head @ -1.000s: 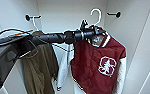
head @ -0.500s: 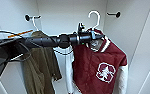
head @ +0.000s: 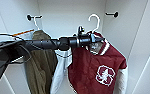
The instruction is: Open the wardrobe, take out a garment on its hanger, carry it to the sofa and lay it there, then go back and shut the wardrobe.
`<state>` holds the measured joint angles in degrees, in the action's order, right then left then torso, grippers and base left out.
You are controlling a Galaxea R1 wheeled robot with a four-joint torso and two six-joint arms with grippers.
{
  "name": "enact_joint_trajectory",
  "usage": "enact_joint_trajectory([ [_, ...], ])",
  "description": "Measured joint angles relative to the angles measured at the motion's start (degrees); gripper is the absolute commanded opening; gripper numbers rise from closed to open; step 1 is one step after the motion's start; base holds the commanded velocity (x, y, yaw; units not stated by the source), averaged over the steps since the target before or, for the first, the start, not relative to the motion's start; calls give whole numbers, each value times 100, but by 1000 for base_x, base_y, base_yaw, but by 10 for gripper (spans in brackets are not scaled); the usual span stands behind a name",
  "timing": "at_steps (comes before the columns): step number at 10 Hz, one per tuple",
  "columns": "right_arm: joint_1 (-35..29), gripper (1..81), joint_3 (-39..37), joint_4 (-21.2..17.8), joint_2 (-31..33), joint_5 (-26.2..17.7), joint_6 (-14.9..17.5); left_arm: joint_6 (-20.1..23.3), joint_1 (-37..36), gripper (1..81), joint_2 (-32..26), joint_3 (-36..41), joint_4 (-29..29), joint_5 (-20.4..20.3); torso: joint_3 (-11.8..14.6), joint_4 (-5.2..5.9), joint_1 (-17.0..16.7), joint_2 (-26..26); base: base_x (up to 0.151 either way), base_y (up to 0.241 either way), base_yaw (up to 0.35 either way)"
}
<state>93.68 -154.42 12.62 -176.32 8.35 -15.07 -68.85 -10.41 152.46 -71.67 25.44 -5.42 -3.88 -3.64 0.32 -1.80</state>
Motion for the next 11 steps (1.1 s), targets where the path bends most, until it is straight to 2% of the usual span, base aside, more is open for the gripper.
enact_joint_trajectory([
  [6, 26, 811, 0, 0, -2, -20, 0, 4, 30, 10, -33, 1, 10, 0, 0, 0, -5, 0, -122, 0, 0],
  [11, 28, 811, 0, 5, 0, -22, -2, 6, 171, 10, 295, -77, 13, 30, 0, 0, -5, 0, -133, 0, 0],
])
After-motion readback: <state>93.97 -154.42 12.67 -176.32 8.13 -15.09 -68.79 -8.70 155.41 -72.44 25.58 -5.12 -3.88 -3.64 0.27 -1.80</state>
